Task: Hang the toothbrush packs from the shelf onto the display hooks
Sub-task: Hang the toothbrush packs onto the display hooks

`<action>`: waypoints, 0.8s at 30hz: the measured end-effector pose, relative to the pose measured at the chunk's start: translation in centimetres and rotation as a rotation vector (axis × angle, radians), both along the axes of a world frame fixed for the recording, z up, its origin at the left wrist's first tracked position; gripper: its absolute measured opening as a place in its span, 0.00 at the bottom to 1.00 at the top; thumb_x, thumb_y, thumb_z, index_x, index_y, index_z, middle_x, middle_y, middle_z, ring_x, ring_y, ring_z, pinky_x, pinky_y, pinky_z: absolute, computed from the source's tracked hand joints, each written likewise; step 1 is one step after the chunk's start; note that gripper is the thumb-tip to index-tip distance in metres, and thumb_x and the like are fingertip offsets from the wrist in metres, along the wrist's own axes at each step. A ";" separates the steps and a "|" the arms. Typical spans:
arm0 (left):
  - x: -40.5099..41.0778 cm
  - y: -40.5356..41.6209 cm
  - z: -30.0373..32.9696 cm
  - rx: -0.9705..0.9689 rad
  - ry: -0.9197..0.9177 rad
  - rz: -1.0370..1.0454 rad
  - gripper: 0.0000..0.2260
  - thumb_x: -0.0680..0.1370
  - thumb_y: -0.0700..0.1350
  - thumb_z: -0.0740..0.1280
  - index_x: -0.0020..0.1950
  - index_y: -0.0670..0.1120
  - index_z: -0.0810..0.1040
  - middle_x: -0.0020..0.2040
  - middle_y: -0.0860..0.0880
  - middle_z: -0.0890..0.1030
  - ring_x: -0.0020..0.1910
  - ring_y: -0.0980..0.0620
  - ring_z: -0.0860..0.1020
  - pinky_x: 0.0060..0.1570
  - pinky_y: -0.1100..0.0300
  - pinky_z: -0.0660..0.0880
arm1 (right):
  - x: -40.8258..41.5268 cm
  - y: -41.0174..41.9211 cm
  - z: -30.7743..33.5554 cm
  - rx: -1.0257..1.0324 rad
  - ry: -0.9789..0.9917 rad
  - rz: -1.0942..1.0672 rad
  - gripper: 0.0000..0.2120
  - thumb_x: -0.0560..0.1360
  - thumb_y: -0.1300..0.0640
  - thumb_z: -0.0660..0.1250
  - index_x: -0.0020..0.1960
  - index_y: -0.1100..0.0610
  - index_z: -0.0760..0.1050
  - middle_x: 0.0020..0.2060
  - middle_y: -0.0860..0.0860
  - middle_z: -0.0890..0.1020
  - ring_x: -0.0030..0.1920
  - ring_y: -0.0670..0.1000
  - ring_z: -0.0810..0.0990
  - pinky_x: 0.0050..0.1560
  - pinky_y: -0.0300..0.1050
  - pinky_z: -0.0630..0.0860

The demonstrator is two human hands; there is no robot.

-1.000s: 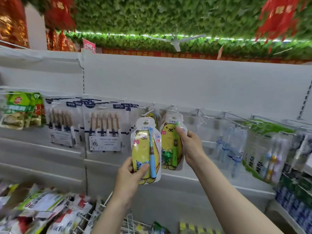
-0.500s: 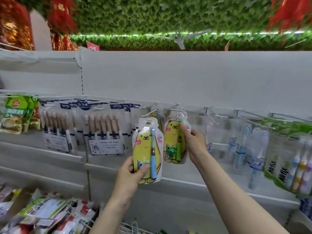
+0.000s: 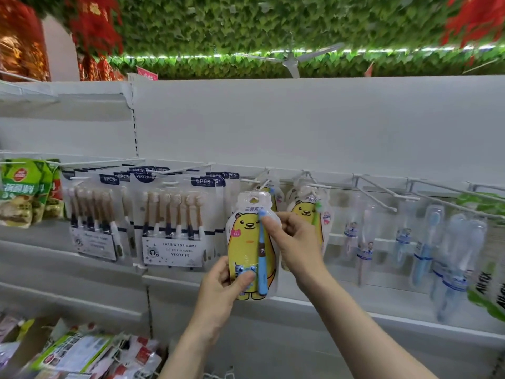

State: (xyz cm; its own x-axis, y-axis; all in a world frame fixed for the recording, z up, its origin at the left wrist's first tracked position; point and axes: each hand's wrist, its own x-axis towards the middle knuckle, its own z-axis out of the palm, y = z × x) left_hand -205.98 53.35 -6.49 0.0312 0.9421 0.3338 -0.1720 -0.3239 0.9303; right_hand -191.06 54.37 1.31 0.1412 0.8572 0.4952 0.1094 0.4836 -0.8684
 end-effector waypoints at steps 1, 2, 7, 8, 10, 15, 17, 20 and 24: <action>-0.4 0.4 0.0 0.002 -0.005 -0.006 0.18 0.69 0.44 0.74 0.57 0.44 0.79 0.51 0.45 0.86 0.52 0.45 0.84 0.53 0.48 0.80 | -0.3 0.1 0.2 -0.002 0.009 0.002 0.08 0.75 0.50 0.73 0.50 0.53 0.82 0.44 0.54 0.87 0.48 0.56 0.86 0.53 0.58 0.82; -0.8 0.7 0.0 0.006 -0.009 -0.014 0.18 0.69 0.44 0.75 0.58 0.43 0.79 0.51 0.45 0.86 0.52 0.45 0.84 0.51 0.50 0.81 | -0.6 0.3 0.3 -0.005 0.017 0.002 0.08 0.75 0.50 0.74 0.49 0.54 0.83 0.44 0.55 0.86 0.49 0.58 0.85 0.53 0.59 0.82; -1.7 1.8 0.2 0.058 -0.006 -0.087 0.17 0.70 0.41 0.77 0.56 0.41 0.79 0.50 0.43 0.86 0.49 0.47 0.84 0.47 0.55 0.82 | -1.0 0.1 0.8 0.002 0.081 -0.012 0.08 0.75 0.54 0.74 0.49 0.58 0.82 0.43 0.55 0.87 0.45 0.54 0.86 0.49 0.53 0.83; -1.7 1.8 0.2 0.069 -0.006 -0.098 0.16 0.70 0.41 0.76 0.56 0.41 0.79 0.49 0.44 0.86 0.49 0.48 0.84 0.46 0.56 0.82 | -1.0 0.1 0.9 0.000 0.095 -0.017 0.08 0.74 0.54 0.74 0.49 0.58 0.82 0.43 0.55 0.87 0.45 0.54 0.86 0.49 0.53 0.83; -1.7 2.1 0.3 0.087 -0.022 -0.111 0.18 0.69 0.43 0.78 0.56 0.42 0.79 0.49 0.44 0.86 0.48 0.49 0.84 0.45 0.58 0.81 | -1.1 0.3 1.1 -0.008 0.111 -0.007 0.08 0.74 0.54 0.74 0.49 0.58 0.82 0.44 0.55 0.87 0.48 0.58 0.86 0.50 0.54 0.83; -1.8 2.9 0.4 0.102 -0.079 -0.151 0.34 0.57 0.62 0.82 0.55 0.44 0.81 0.50 0.43 0.86 0.49 0.49 0.84 0.45 0.61 0.80 | -1.0 0.6 1.4 0.011 0.112 0.034 0.09 0.74 0.56 0.74 0.51 0.60 0.82 0.46 0.59 0.86 0.44 0.52 0.85 0.45 0.44 0.83; -1.8 3.2 0.1 0.106 -0.088 -0.190 0.34 0.57 0.61 0.82 0.56 0.44 0.81 0.50 0.43 0.86 0.49 0.48 0.84 0.45 0.60 0.81 | -0.9 0.6 1.0 0.028 0.119 0.042 0.09 0.74 0.57 0.74 0.51 0.61 0.82 0.46 0.59 0.86 0.44 0.51 0.85 0.44 0.42 0.81; -1.8 3.5 -0.4 0.089 -0.092 -0.240 0.34 0.59 0.59 0.82 0.58 0.44 0.81 0.52 0.42 0.85 0.52 0.44 0.84 0.47 0.56 0.81 | -0.8 0.7 0.4 0.037 0.123 0.035 0.15 0.70 0.52 0.74 0.51 0.61 0.81 0.45 0.56 0.86 0.46 0.52 0.86 0.45 0.43 0.82; -1.9 4.4 -0.5 0.075 -0.075 -0.200 0.33 0.57 0.61 0.82 0.54 0.43 0.82 0.50 0.42 0.86 0.48 0.48 0.85 0.44 0.58 0.81 | -1.0 1.4 0.1 0.016 0.153 0.010 0.14 0.71 0.52 0.74 0.51 0.60 0.82 0.45 0.56 0.87 0.46 0.51 0.86 0.46 0.44 0.83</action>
